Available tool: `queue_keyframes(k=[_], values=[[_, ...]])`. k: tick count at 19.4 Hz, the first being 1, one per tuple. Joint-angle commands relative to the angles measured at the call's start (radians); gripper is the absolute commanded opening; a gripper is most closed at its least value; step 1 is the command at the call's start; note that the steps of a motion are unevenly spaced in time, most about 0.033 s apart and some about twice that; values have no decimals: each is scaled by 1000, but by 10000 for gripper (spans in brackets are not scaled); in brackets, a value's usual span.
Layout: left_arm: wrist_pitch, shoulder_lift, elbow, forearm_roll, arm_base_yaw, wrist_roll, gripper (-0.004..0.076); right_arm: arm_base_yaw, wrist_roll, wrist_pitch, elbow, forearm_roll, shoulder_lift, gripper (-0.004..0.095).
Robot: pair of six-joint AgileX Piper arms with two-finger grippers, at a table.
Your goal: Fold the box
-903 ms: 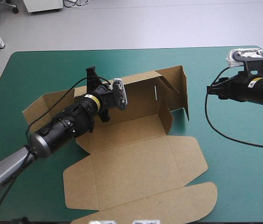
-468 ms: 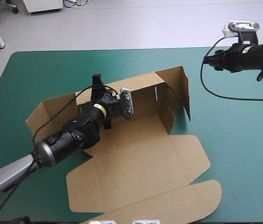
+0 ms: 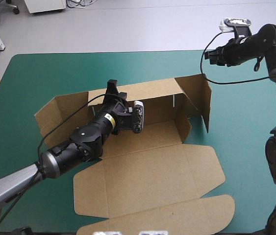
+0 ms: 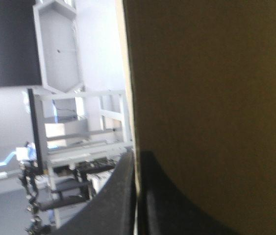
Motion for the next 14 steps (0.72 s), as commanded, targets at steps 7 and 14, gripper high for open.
queue_keyframes(k=[7, 14], values=[[-80, -6, -22, 407, -6, -296, -10, -74, -36, -11, -43, 143, -5, 324], [-80, -6, -22, 390, -6, -313, -10, -72, -63, 79, -33, 203, 41, 292]])
